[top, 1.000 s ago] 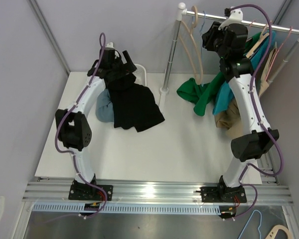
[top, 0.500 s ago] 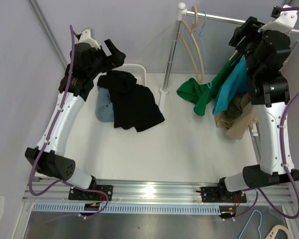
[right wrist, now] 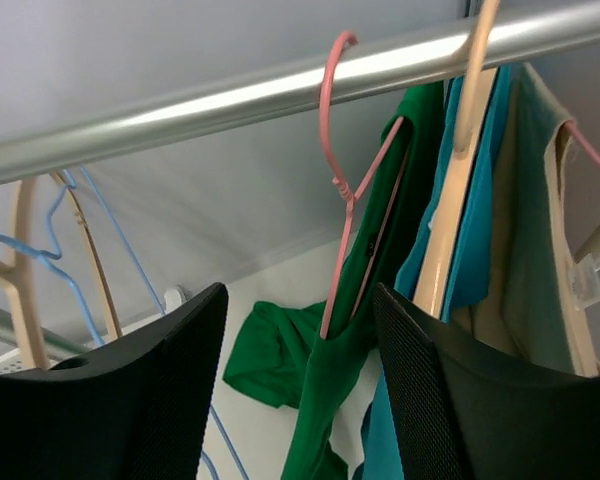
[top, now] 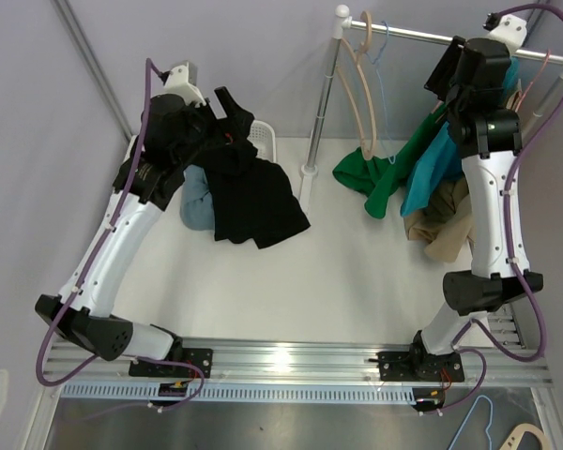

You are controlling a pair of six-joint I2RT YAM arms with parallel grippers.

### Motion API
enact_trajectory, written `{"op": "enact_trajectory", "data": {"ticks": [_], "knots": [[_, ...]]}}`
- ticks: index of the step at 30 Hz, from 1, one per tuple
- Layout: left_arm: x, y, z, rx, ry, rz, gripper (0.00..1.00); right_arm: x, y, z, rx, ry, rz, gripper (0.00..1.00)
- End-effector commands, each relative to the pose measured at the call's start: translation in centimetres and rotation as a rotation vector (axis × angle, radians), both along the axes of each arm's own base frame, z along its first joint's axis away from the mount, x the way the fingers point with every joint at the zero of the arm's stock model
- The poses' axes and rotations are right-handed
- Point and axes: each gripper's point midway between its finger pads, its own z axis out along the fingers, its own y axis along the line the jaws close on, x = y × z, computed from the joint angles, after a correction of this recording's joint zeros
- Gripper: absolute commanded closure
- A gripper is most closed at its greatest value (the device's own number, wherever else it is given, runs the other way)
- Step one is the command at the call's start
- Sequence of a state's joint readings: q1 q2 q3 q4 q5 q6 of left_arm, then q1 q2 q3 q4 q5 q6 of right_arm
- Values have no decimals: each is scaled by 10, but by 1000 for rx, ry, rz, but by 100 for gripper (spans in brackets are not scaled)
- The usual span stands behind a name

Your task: Remove the t-shirt from the hanger

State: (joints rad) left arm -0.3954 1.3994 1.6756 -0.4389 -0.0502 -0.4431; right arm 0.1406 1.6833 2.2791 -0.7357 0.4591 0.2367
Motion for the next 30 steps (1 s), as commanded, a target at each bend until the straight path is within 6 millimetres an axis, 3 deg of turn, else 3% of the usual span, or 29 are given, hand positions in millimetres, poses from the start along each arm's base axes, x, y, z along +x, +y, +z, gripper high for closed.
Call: {"op": "enact_trajectory", "data": {"ticks": [1,8,16,21,30], "knots": [[-14,9,15,21,-48,7,1,7,-3,-8,21,32,-11,36],[-15,17,8,30,-49,43,0,26,-15,-36,-22,98,-86,37],[-10,13,2,42,-52,33,1,38,-19,-28,-48,59,-112,37],[-6,8,4,30,-66,15,0,49,-23,-36,-77,77,-135,37],[12,5,-4,64,-70,28,1,70,-36,-32,-155,34,-211,38]]}}
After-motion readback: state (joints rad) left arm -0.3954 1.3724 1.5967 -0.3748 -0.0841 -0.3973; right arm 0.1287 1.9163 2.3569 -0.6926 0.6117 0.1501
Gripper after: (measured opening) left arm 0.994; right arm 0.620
